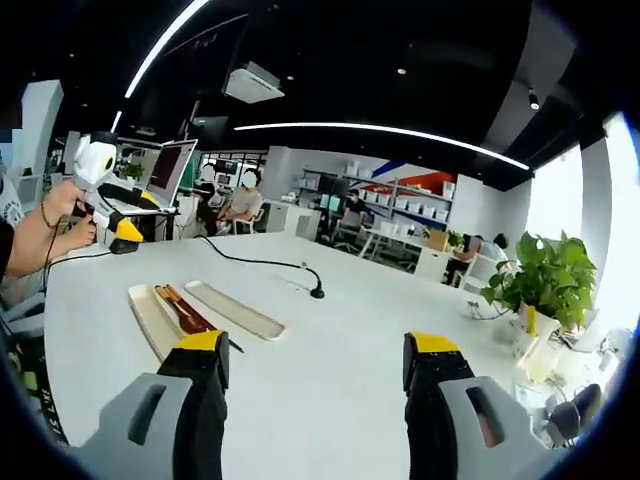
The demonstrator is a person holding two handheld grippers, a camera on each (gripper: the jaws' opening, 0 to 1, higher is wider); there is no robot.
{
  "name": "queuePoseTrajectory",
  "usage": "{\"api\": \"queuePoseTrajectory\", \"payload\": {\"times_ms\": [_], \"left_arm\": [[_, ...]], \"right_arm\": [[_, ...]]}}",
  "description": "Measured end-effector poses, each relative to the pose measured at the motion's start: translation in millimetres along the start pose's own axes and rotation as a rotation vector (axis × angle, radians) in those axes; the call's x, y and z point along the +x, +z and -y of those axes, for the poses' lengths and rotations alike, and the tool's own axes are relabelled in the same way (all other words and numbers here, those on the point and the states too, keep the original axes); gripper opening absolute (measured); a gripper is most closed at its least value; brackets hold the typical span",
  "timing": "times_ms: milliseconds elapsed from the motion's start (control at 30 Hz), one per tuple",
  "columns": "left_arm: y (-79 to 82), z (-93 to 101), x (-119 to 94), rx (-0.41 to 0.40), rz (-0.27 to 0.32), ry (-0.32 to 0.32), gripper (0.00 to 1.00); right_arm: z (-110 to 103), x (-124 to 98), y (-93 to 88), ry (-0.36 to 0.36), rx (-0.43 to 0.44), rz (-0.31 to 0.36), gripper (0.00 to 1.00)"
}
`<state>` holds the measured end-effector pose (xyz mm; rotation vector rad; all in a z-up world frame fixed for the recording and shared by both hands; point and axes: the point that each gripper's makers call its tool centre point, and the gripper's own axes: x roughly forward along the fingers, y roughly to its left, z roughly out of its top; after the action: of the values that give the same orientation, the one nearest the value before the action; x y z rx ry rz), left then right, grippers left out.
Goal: Arrange the utensils inside the cutlery case until each visible utensil rests in its matching compartment.
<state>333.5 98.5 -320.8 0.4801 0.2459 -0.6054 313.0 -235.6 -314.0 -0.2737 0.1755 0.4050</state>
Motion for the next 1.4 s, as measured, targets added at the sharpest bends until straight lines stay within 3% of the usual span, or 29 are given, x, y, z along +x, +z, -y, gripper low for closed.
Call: {"api": "queuePoseTrajectory", "payload": {"times_ms": [233,333,467,600,833,1033,1267,1400], "left_arm": [[-16.7,4.7,15,0.061,-0.084,-0.051,0.52],[-25.0,4.7,23,0.079,-0.119,-0.072,0.53],[-35.1,2.0,33,0.106,-0.158,-0.087,0.51],[-47.1,-0.4,43,0.117,-0.191,-0.107,0.4],[-66.3,-0.9,63,0.121,-0.263,-0.156,0.35],[-88.1,-2.9,78,0.156,-0.368,-0.197,0.3],[-101.1,-2.8,83,0.21,-0.439,-0.23,0.29],[-104.9,-1.8,86,0.221,-0.47,-0.242,0.29]], "right_arm": [[-10,22,-2.2,0.054,-0.051,-0.056,0.69],[-17,34,3.4,0.098,-0.053,-0.045,0.62],[-25,46,1.7,0.131,-0.072,-0.085,0.62],[-32,58,2.7,0.171,-0.108,-0.099,0.59],[-46,77,-15.0,0.268,-0.16,-0.184,0.52],[-62,91,-38.2,0.377,-0.231,-0.277,0.43],[-70,101,-37.5,0.405,-0.238,-0.322,0.43],[-80,111,-39.0,0.444,-0.24,-0.339,0.35]]}}
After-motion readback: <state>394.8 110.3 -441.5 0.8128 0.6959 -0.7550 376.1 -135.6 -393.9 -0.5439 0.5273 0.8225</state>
